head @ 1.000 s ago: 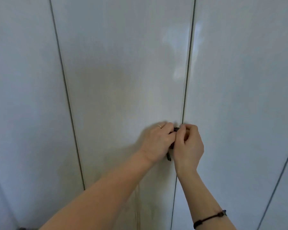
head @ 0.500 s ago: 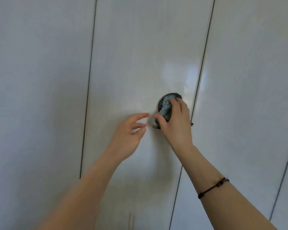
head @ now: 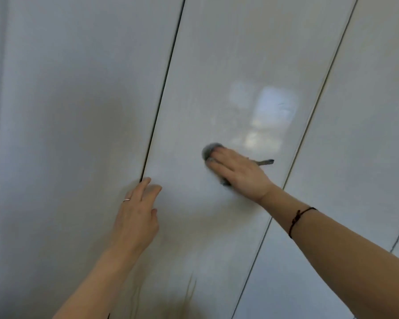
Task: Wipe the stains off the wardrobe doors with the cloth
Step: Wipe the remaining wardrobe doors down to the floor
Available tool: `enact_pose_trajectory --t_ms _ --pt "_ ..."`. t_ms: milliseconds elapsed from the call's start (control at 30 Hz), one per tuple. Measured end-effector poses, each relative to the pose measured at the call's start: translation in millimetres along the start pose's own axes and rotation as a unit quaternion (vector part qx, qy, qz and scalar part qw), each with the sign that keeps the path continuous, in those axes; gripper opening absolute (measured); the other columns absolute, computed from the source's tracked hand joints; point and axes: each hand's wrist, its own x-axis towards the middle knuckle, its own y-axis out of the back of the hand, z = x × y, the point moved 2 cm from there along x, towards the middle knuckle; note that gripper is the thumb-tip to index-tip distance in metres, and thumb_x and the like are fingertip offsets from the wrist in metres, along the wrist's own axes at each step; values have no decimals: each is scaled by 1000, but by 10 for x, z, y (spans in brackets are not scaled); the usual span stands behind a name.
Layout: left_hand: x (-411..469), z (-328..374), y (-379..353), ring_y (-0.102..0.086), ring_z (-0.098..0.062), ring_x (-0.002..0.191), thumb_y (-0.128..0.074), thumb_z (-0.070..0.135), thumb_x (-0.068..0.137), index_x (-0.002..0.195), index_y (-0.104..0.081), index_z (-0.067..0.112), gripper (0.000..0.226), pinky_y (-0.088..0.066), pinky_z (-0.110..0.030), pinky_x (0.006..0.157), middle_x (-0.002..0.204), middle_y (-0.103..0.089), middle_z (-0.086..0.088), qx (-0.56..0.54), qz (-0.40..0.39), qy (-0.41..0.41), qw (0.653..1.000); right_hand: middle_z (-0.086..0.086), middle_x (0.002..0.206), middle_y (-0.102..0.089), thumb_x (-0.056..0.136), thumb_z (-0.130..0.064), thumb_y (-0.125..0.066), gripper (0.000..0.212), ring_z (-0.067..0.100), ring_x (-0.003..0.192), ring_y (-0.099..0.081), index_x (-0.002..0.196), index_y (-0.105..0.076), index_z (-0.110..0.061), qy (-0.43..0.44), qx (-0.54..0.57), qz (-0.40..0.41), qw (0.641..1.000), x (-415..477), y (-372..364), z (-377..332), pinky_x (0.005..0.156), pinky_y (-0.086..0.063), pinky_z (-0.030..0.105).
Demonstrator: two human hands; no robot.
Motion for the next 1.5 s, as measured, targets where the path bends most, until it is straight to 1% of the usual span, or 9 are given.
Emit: enact_pose_trajectory --t_ms 100,200,300,500,767,1033,1167,1333,1500 --pt "-28 -92 -42 -46 -36 133 -66 -3 78 136 -56 14 62 -46 -47 104 155 -39 -10 -1 -4 7 1000 -10 144 -54 107 -22 -43 37 -8 134 -38 141 -54 -12 -264 -103 123 951 175 409 761 111 -20 8" --pt "-54 -89 -70 -47 -37 131 -67 -7 75 135 -56 12 64 -48 -48 103 154 -40 -11 -3 1 -6 1000 19 158 -34 106 -28 -45 55 -4 148 -17 152 -35 -1 -319 3 148 936 488 384 885 109 20 11" --pt "-58 -111 -67 -48 -37 129 -65 -8 74 135 -56 11 64 -49 -47 100 153 -40 -13 12 11 -7 1000 31 148 -41 99 -12 -45 52 43 140 -37 146 -40 9 -307 4 32 951 559 -81 146 122 -25 46" --pt "-42 -161 -33 -55 -34 114 -64 -10 73 125 -60 10 55 -53 -46 88 135 -50 -10 23 64 4 998 15 152 -47 97 -12 -54 52 33 145 -37 148 -48 -5 18 47 -110 993 -129 -704 -1198 124 -23 46" --pt "-192 -371 -85 -58 -30 79 -59 4 85 95 -59 15 15 -44 -36 59 94 -58 -4 50 62 144 986 27 149 -42 79 -3 -29 69 44 143 -34 145 -43 7 -358 -42 104 927 1182 -182 -5 121 -23 51" --pt "-444 -1221 124 -66 -35 100 -49 18 92 105 -61 10 19 -49 -36 75 107 -69 -16 134 -69 326 933 24 151 -44 100 -5 -33 49 41 144 -36 147 -45 2 98 27 -76 992 617 -1449 -2222 126 -14 50" --pt "-721 -1531 -4 -65 -33 103 -47 14 91 107 -60 12 20 -48 -34 74 111 -67 -13 135 -118 357 917 16 147 -53 106 -9 -33 42 33 140 -45 142 -54 -4 125 63 -96 985 373 -1433 -2311 123 -23 46" --pt "-646 -1490 -195 -68 -32 97 -48 11 90 97 -60 11 14 -50 -35 71 102 -70 -13 119 -97 340 928 15 120 -63 93 -26 -63 33 38 99 -58 124 -68 -18 -168 -65 113 977 1375 -567 -589 73 -45 42" --pt "-560 -1553 -71 -68 -31 100 -52 17 87 103 -65 13 21 -51 -33 74 107 -70 -12 140 -109 357 917 -5 113 -55 98 -44 -50 33 9 96 -53 122 -60 -24 -354 -23 129 926 1658 -413 -242 69 -44 31"
